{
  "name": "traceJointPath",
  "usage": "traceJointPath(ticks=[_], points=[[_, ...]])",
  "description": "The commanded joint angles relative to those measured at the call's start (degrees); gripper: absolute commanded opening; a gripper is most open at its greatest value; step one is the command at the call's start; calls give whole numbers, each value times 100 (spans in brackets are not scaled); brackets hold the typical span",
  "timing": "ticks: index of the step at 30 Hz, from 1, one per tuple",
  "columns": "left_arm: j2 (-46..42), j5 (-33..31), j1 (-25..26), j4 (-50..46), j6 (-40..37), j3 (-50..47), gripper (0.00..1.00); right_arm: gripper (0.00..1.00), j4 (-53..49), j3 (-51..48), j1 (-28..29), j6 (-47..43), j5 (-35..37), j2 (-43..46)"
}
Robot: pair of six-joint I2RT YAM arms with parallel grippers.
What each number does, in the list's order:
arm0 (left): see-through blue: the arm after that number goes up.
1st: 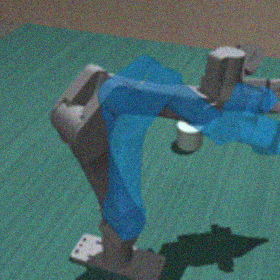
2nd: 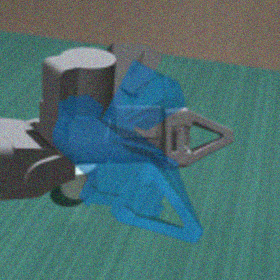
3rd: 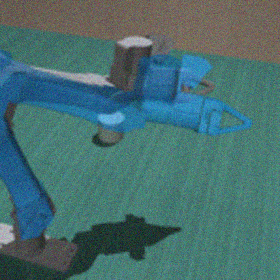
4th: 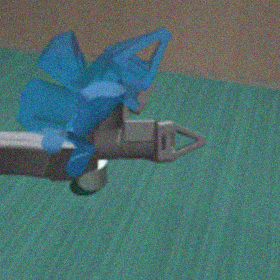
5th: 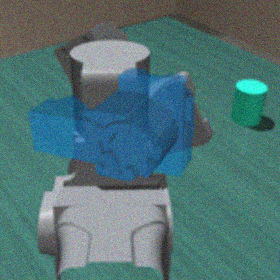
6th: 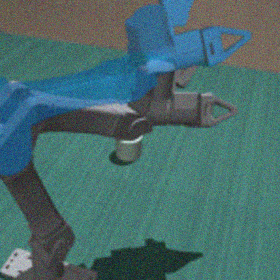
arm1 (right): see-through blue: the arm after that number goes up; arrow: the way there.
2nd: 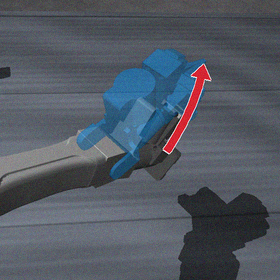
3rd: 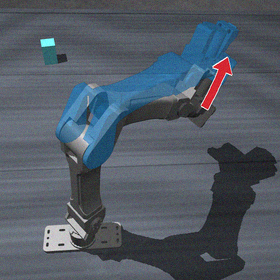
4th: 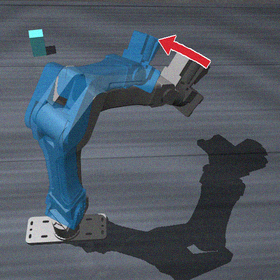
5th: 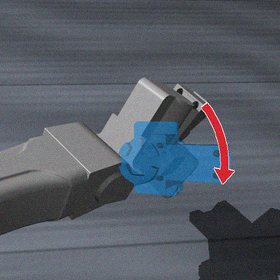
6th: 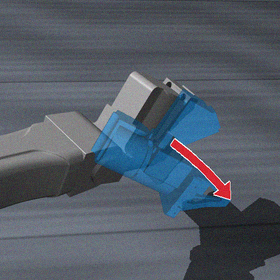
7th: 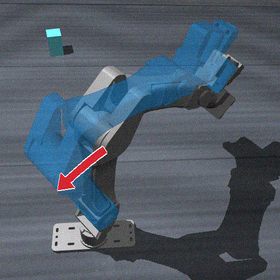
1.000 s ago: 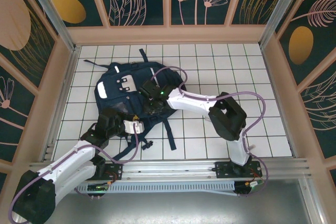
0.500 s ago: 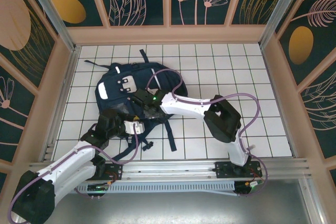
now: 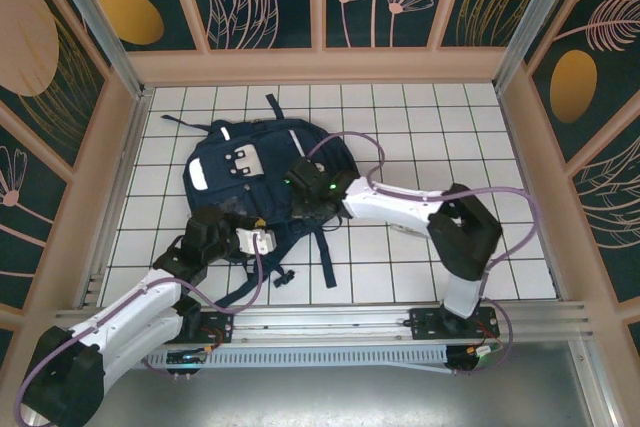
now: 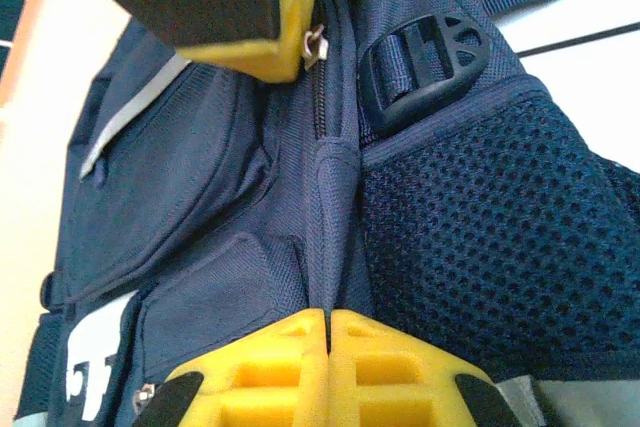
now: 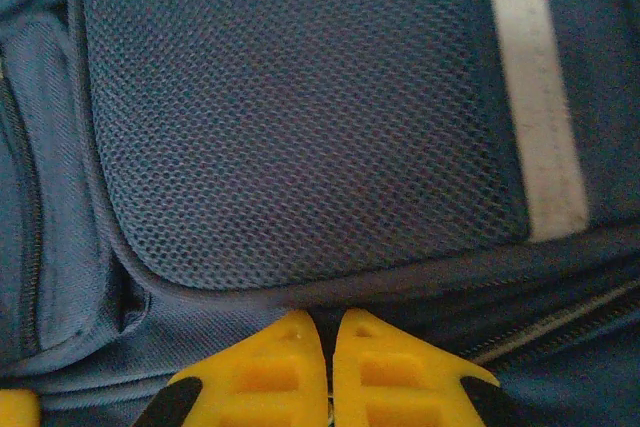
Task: Pack books, pencil case, and school supplies into a backpack
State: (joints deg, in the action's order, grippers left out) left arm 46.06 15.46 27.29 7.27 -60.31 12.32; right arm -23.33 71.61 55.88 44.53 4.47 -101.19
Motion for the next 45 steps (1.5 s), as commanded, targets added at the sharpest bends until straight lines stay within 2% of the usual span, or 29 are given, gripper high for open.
traceJointPath(ticks=[1,6,11,13,15,18,19,21,23,28,39,45], points=[[-2,-133,-29,156,166,84,0,0,-231,-334,-266,272,523,534],[-54,-204,-26,398,316,18,0,0,-459,-839,-422,459,1164,829],[-189,-290,-31,430,410,6,0,0,-110,-1496,-735,701,1175,1266],[-171,-223,-30,385,319,5,0,0,268,-1698,-861,407,723,1489],[-119,31,-30,72,147,128,0,3,761,-1715,-929,-360,-295,1605],[-77,306,-30,-220,187,292,0,25,1298,-1746,-871,-1278,-1681,1753],[-99,384,-30,-290,158,322,0,30,1340,-1722,-868,-1632,-1950,1737],[-163,431,-30,-314,125,333,0,37,1202,-1628,-872,-2447,-2309,1649],[-231,419,-29,-353,134,333,0,38,934,-1481,-940,-3132,-2563,1437],[-277,318,-30,-340,117,282,0,42,485,-1073,-1085,-3502,-3336,765],[-342,273,-26,-375,182,285,0,46,544,-1042,-1147,-3167,-3380,298],[-367,242,-31,-286,203,222,0,43,1123,-1175,-1148,-2932,-3567,271]])
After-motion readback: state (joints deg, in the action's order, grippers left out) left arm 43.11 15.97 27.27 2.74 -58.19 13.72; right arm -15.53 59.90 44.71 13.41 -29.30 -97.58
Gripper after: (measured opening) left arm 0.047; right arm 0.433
